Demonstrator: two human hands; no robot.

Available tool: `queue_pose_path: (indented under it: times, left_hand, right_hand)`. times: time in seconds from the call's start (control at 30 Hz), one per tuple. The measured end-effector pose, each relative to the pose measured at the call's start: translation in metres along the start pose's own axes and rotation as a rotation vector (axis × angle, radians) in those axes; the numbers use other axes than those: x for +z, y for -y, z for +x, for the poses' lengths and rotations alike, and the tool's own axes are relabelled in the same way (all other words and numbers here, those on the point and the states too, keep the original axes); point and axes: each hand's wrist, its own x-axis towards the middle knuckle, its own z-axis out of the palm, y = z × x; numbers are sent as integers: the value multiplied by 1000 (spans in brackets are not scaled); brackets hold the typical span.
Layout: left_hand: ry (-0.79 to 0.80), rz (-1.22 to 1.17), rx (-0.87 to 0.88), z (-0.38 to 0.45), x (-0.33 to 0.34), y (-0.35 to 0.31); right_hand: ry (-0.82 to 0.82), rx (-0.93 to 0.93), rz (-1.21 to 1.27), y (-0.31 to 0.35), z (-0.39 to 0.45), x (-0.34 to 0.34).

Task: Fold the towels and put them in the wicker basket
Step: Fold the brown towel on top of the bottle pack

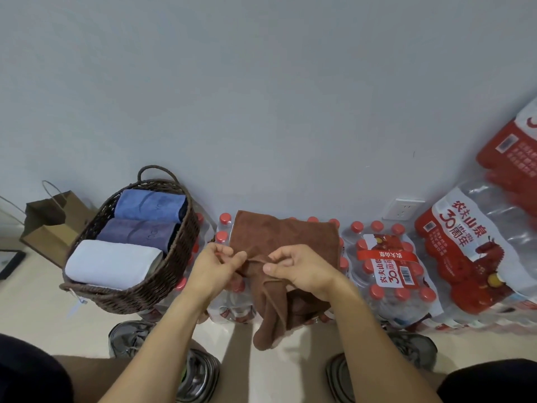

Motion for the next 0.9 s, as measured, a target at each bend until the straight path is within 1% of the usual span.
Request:
queue_pose_path:
  times: [0.03, 0.07, 0.1, 0.17, 0.2, 0.23, 0.27, 0.33, 0.37, 0.4, 0.47, 0.5, 0.6, 0.67, 0.73, 0.83, 0.87, 0.9]
  left_hand:
    - [-2, 143, 110, 1, -2, -1]
    - [56, 231, 220, 2, -4, -5]
    - [153, 259, 300, 1, -5, -9]
    - [333, 229, 381, -2, -2, -19]
    - [378, 211, 414, -4, 0, -23]
    - [389, 198, 445, -4, 2, -25]
    - [373, 186, 471, -5, 5, -26]
    - [304, 201, 500, -6, 7, -28]
    - [274, 226, 503, -5, 7, -28]
    - [255, 238, 495, -5, 7, -28]
    - [222, 219, 472, -5, 7, -28]
    - [202, 208, 468, -5, 8, -28]
    - [140, 170, 425, -5, 8, -28]
    - [119, 160, 404, -5, 7, -30]
    - [89, 152, 431, -6, 7, -33]
    - [30, 12, 429, -5, 1, -40]
    - [20, -26, 407, -4, -3, -42]
    - [8, -34, 391, -2, -7, -43]
  right_hand:
    - [-16, -29, 13, 5, -2, -1]
    - [-26, -58, 20, 10, -3, -2]
    - [-32, -88, 7, 14, -4, -2]
    - [-55, -138, -52, 21, -4, 0]
    - [-73, -160, -79, 24, -3, 1]
    - [-93, -175, -89, 26, -3, 2]
    - [-114, -173, -77, 28, -3, 3]
    - [-147, -113, -27, 30, -5, 2]
    - [-116, -83, -16, 30, -6, 0]
    - [-51, -66, -7, 27, -7, -3]
    - [81, -54, 21, 22, -7, -7]
    - [117, -53, 18, 22, -9, -8]
    - [106, -30, 12, 21, -9, -10]
    - [101, 26, -20, 20, -10, -15]
    - [93, 97, -185, 21, -11, -22]
    - [23, 245, -600, 12, -16, -39]
    - [3, 295, -650, 6, -19, -46]
    - [-19, 339, -640, 1, -23, -54]
